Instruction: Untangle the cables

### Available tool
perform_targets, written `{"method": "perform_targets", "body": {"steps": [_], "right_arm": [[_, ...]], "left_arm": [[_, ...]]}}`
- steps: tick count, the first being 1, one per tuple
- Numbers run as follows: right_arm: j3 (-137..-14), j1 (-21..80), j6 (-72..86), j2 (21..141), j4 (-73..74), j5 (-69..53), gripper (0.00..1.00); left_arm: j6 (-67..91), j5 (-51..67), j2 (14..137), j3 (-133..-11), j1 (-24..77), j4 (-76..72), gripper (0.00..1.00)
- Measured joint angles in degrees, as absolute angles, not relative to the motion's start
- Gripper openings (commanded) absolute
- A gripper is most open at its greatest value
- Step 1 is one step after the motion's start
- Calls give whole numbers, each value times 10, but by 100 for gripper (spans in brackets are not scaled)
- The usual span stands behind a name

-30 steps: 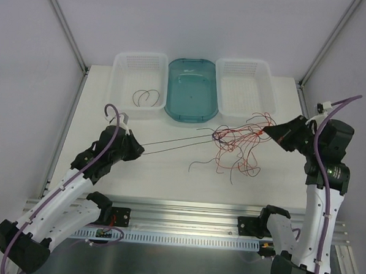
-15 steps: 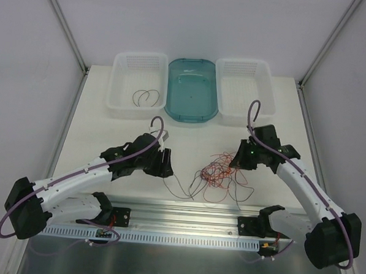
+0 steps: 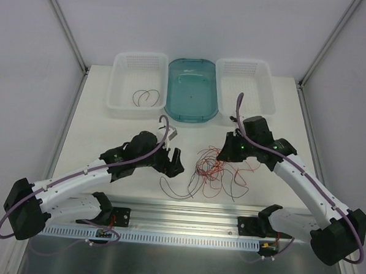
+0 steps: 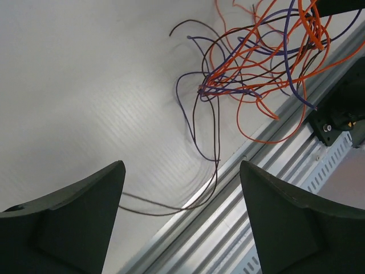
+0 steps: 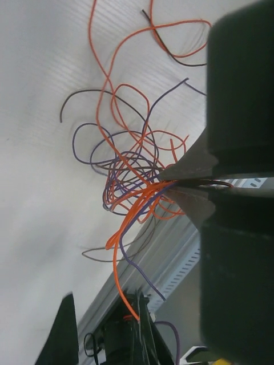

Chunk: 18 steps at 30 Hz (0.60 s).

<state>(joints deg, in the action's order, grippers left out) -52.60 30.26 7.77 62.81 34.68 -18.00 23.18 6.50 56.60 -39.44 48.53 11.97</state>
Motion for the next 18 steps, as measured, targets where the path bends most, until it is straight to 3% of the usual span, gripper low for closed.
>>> {"method": "perform_targets", "body": {"steps": [11, 12, 17, 18], "right_arm": [[-558, 306, 48, 624, 340, -243, 7], [-558, 307, 47, 624, 340, -246, 7], [-558, 309, 42, 627, 335, -256, 6], [-558, 309, 42, 629, 333, -258, 6]], "left_arm": [[163, 131, 743, -354, 499, -147, 70], [162, 135, 757, -356, 499, -159, 63], [162, 161, 800, -366, 502, -214, 47], [163, 163, 803, -368, 504, -221, 37]]}}
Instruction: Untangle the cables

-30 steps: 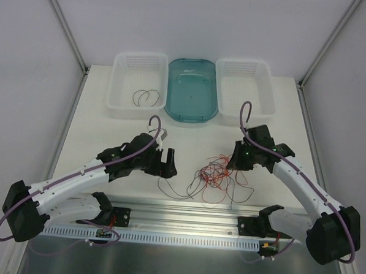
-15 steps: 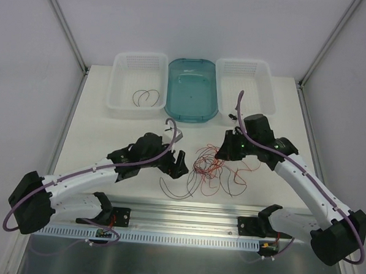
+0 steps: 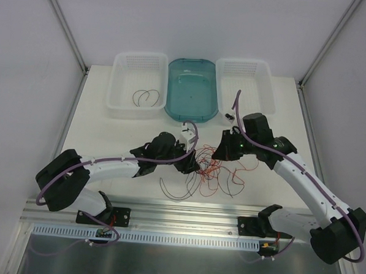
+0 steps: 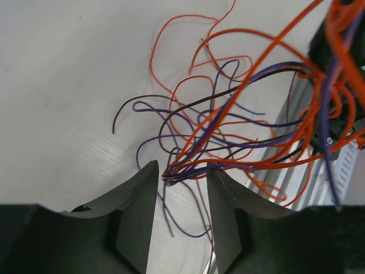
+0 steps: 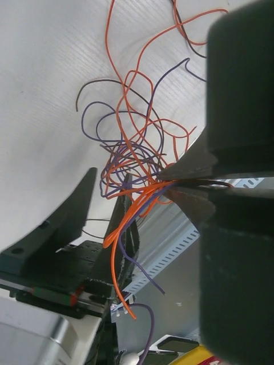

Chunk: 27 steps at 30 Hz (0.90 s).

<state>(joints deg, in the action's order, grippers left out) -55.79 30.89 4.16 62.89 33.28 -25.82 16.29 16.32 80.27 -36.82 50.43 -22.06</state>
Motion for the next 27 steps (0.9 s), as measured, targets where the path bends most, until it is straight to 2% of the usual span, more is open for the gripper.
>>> {"method": "perform_targets", "body": {"steps": [3, 4, 5, 9, 13, 15, 17, 20, 22, 27], "right_arm": [[-558, 309, 40, 636, 326, -260, 6], [-558, 309, 40, 638, 325, -260, 6], [-558, 309, 39, 640, 324, -260, 6], [-558, 308, 35, 642, 320, -243, 5], [-558, 268, 25, 641, 337, -194, 6], [-557, 229, 25, 639, 350, -166, 15], [-557, 200, 28, 632, 362, -136, 33], [-557, 190, 30, 614, 375, -104, 53], [-557, 197, 28, 601, 375, -94, 57], [-555, 267, 25, 554, 368, -88, 57]], "left_arm": [[169, 168, 804, -371, 511, -246, 20], [171, 170, 804, -371, 511, -253, 2], [172, 172, 804, -370, 511, -259, 0], [175, 174, 792, -365, 511, -267, 0], [178, 129, 722, -357, 511, -223, 0], [183, 88, 672, -358, 510, -194, 0], [190, 54, 623, -359, 510, -164, 0], [206, 22, 579, -366, 509, -111, 0], [222, 8, 573, -379, 509, -73, 0], [275, -7, 595, -407, 509, 0, 0]]}}
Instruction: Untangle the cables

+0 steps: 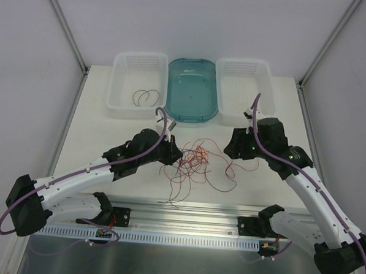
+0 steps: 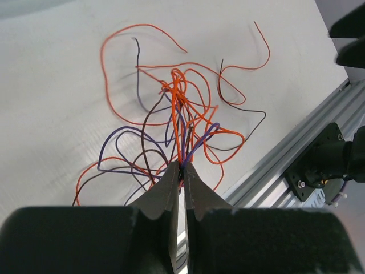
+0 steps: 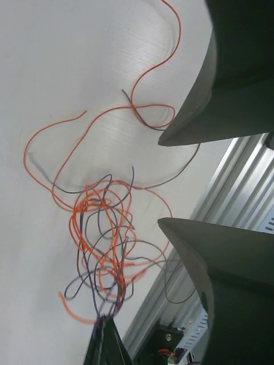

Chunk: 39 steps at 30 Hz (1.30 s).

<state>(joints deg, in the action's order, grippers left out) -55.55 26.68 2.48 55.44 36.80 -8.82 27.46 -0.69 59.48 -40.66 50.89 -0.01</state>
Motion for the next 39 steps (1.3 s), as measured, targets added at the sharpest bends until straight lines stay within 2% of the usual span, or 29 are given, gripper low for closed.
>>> {"method": "perform_targets", "body": {"steps": [9, 19, 22, 27, 39], "right_arm": [[-503, 343, 32, 446, 282, -129, 52], [-421, 483, 75, 541, 154, -79, 39], [-418, 510, 81, 557, 117, -55, 38], [-418, 533, 73, 594, 67, -40, 37], [-431, 548, -1, 628, 36, -45, 44]], "left_arm": [[386, -27, 608, -423, 509, 46, 0], [474, -57, 573, -423, 509, 55, 0], [481, -60, 564, -423, 509, 55, 0], [486, -56, 564, -423, 509, 55, 0], [477, -14, 581, -438, 509, 64, 0]]}}
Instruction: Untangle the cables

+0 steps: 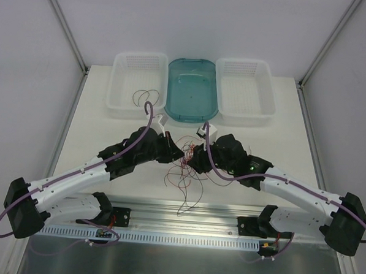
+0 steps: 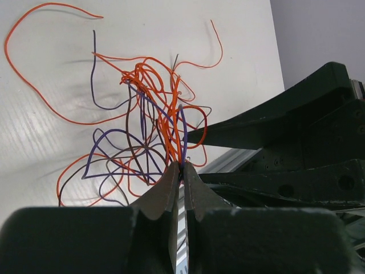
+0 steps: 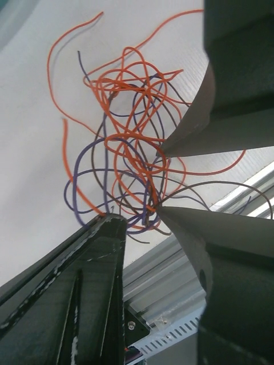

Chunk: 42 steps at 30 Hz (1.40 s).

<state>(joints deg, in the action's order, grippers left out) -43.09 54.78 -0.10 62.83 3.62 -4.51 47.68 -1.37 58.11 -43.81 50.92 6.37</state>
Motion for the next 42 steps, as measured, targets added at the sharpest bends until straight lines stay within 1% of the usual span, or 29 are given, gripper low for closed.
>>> {"method": "perform_targets", "body": {"steps": [14, 19, 21, 25, 31, 42], "right_arm": [[-444, 551, -76, 655, 15, -124, 48], [-444, 552, -100, 654, 9, -127, 50], [-444, 553, -110, 652, 4, -123, 53], [-438, 554, -130, 632, 0, -95, 55], [-414, 554, -147, 586, -28, -70, 54], [-415, 554, -160, 628, -58, -172, 54]], "left_arm": [[437, 48, 588, -465, 509, 67, 0], [422, 82, 589, -474, 509, 68, 0], [420, 90, 589, -475, 509, 68, 0], [417, 84, 582, -476, 509, 73, 0], [417, 56, 543, -476, 493, 105, 0], [417, 57, 549, -490, 490, 128, 0]]}}
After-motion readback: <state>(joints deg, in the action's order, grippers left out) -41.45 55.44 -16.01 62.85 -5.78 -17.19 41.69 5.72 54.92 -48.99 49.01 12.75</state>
